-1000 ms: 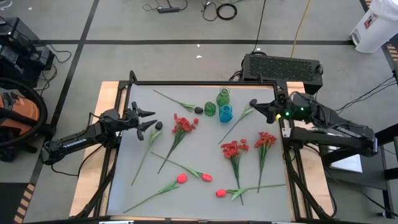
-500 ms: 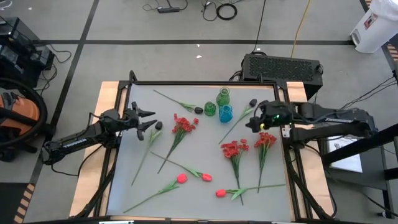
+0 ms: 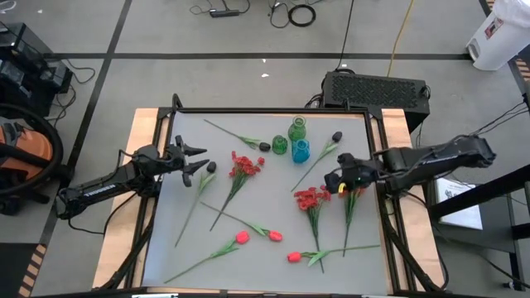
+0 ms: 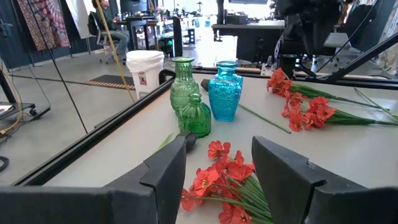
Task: Sort flowers into vase by color
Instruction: Put the right red flowers into the top green vase
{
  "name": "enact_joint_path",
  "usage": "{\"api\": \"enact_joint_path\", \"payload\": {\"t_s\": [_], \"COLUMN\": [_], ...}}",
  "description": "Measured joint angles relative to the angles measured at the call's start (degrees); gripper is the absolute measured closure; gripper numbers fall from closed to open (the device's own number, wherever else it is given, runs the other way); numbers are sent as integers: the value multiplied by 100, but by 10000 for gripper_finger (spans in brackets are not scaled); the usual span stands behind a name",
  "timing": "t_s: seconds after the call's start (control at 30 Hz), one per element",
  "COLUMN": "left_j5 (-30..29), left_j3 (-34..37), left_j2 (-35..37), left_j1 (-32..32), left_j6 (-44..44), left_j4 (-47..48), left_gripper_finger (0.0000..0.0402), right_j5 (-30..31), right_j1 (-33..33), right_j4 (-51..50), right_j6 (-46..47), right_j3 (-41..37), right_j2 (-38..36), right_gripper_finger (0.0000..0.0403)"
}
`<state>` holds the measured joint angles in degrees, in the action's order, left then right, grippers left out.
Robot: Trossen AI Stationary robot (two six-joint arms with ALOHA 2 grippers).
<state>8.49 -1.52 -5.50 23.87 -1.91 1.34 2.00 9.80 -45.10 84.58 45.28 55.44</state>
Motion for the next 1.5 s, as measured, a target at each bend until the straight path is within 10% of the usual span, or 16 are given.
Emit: {"api": "enact_joint_path", "payload": {"t_s": [0.73, 1.5], "left_j5": [0, 0], "left_j3": [0, -2], "left_j2": [1, 2], "left_j1": [0, 1], "left_j6": [0, 2], "left_j4": [0, 0], "left_gripper_finger": [210, 210], "right_j5": [-252, -940], "right_j1": [1696, 1845], "right_j4": [-757, -1025], "right_j6": [2733, 3041], "right_j3": [0, 0], "right_j2": [1819, 2762], "right_gripper_finger": [275, 275]}}
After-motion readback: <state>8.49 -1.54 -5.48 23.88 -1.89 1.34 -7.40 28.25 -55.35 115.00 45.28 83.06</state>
